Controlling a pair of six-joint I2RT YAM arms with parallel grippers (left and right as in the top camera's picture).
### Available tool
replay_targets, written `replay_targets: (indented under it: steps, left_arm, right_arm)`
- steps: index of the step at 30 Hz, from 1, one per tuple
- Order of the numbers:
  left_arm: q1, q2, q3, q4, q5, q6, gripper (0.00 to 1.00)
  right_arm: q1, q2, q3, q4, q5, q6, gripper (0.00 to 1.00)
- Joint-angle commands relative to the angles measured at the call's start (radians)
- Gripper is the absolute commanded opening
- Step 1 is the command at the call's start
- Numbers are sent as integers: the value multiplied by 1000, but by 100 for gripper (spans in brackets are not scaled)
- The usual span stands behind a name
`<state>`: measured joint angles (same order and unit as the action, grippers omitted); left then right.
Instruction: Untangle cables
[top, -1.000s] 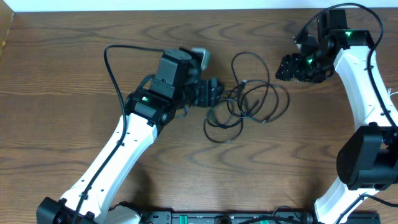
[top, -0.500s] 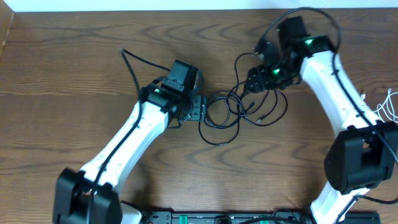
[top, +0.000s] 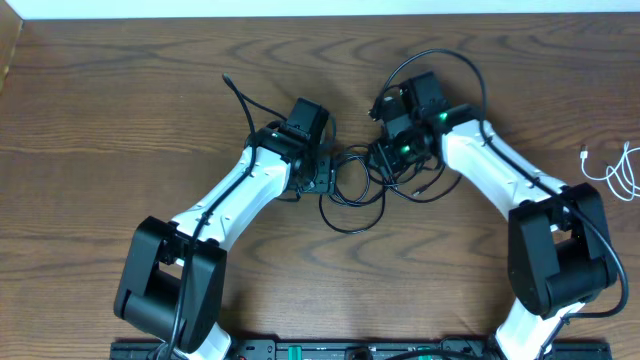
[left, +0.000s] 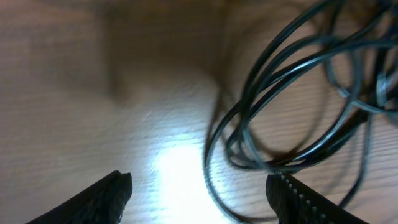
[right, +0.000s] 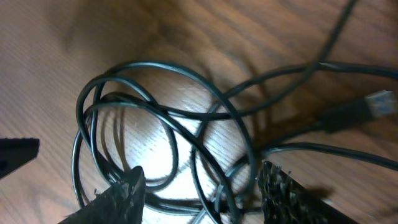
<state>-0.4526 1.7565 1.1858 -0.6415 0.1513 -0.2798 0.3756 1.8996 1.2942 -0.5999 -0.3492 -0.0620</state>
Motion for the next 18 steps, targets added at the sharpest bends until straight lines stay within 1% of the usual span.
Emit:
replay_targets:
  steps: [1,3,4,5,6,8,9,14,18]
  left_arm:
    - [2,4,-4,35,51,13,74]
    - [1,4,-4,52,50,13,74]
    - [2,4,-4,59,50,13,74]
    - [2,4,-4,64,50,13,74]
    - [2,4,-4,65,50,13,74]
    - [2,4,-4,68,50,13,74]
    - [2,4,-4,68,50,13,74]
    - [2,4,-4,76,50,13,74]
    - [2,4,-4,90,50,13,73]
  right_arm:
    - [16,-1,-66,55,8,-6,54]
    - [18,-1,-111,107,8,3,53]
    - [18,-1,-132,134,11,11,50]
    - [18,-1,-150,153,21,13,44]
    - [18,-1,-159,164,33,18,34]
    - [18,-1,-167,172,79,47,8]
    - [17,-1,-167,171,98,55,1]
    - [-2,-32,-130,127,101,69,1]
    - [-23,-103,-37,5,34,68,1]
